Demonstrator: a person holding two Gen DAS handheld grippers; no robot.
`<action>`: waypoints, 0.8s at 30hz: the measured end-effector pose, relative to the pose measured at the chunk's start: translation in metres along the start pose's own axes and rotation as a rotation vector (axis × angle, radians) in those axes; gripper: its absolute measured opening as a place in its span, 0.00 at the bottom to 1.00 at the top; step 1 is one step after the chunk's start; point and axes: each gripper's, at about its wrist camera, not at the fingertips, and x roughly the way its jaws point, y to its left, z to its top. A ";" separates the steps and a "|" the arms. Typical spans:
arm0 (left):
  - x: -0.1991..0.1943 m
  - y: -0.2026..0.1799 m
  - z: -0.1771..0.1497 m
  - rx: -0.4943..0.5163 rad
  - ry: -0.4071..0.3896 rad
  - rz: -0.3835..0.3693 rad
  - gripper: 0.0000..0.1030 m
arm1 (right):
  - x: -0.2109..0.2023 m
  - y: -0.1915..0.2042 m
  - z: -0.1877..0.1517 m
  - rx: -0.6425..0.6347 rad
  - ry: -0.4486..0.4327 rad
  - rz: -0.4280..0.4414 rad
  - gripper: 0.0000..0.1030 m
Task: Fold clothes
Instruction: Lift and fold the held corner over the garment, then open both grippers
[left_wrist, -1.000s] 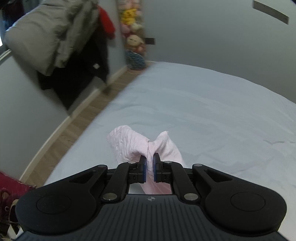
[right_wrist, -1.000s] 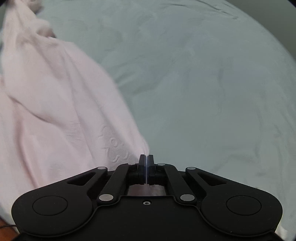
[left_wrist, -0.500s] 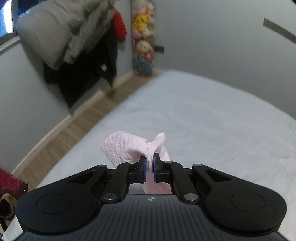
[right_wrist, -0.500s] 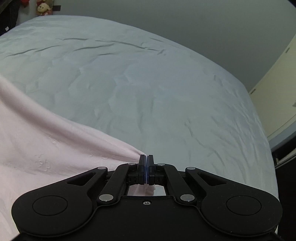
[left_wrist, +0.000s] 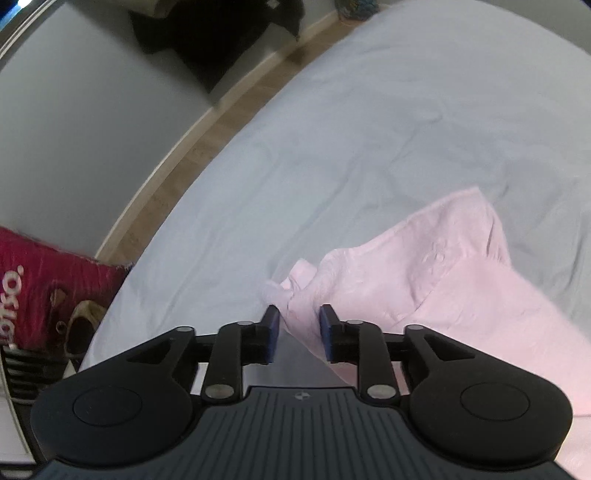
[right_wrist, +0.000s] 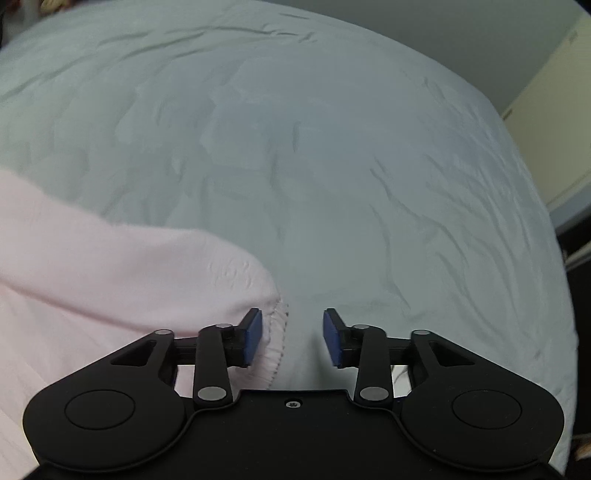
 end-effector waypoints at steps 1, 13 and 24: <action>-0.001 -0.002 0.001 0.038 0.003 0.037 0.32 | -0.001 0.001 0.003 -0.001 -0.004 -0.002 0.37; -0.031 -0.016 0.013 0.119 -0.143 -0.170 0.39 | 0.005 0.020 0.016 -0.045 0.005 -0.010 0.40; 0.005 -0.084 0.013 0.142 -0.082 -0.216 0.07 | 0.010 -0.002 0.024 0.005 -0.006 0.048 0.40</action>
